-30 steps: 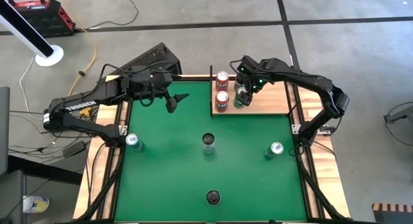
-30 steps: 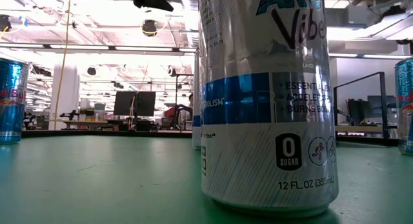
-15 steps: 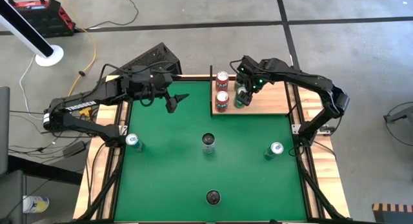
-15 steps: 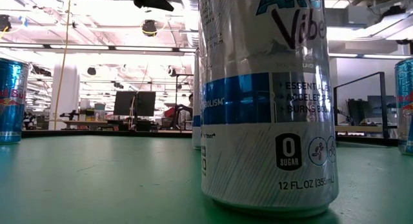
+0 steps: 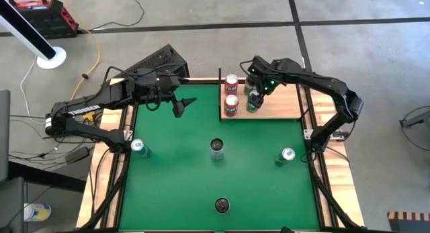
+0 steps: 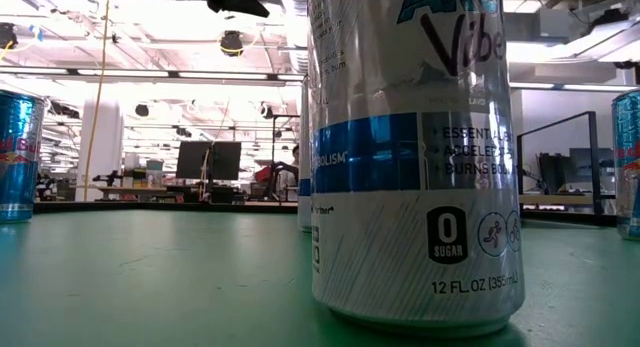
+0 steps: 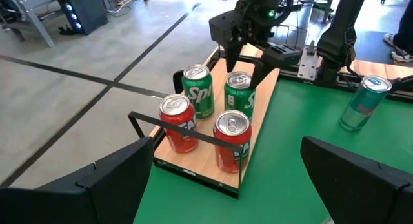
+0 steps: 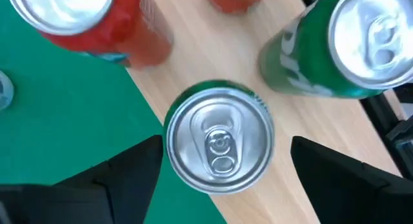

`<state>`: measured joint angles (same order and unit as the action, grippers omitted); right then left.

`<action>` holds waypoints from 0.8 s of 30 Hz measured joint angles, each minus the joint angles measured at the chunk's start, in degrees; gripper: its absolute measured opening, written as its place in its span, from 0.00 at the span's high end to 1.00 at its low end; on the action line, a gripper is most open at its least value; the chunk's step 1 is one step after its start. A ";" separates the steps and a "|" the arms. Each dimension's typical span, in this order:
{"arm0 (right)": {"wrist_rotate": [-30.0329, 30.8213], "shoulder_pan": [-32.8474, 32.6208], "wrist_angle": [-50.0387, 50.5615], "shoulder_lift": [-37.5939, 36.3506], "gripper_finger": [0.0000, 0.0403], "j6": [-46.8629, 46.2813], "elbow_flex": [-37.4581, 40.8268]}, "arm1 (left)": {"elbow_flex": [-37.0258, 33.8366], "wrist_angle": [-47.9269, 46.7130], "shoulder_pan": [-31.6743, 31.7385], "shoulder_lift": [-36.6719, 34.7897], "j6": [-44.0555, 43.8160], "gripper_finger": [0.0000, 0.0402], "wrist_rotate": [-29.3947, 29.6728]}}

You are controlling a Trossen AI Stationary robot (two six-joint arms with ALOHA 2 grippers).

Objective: Place canned beverage on shelf
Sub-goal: Put the green soda can on the shelf aligned with the other green soda can

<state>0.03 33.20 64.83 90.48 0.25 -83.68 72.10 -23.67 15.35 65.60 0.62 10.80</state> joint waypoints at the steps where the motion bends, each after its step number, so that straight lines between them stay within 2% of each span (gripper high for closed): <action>1: 0.00 0.01 0.00 0.00 0.08 0.00 -0.36 | 0.00 0.00 -0.01 0.00 0.00 0.06 0.01; 7: -0.07 -0.03 0.88 -0.09 0.04 0.23 -2.63 | 0.00 0.01 0.00 0.00 -0.23 0.06 0.00; 18: -2.74 -2.20 5.43 -0.31 0.05 2.90 -8.64 | 0.00 0.01 0.00 0.00 -0.36 0.06 0.01; 24: 1.66 -1.87 0.06 -3.88 0.10 4.35 -5.62 | 0.00 0.01 -0.02 0.00 -0.39 0.06 0.01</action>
<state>1.69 31.33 64.89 86.59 4.60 -89.30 72.10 -23.66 15.34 65.60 0.23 10.81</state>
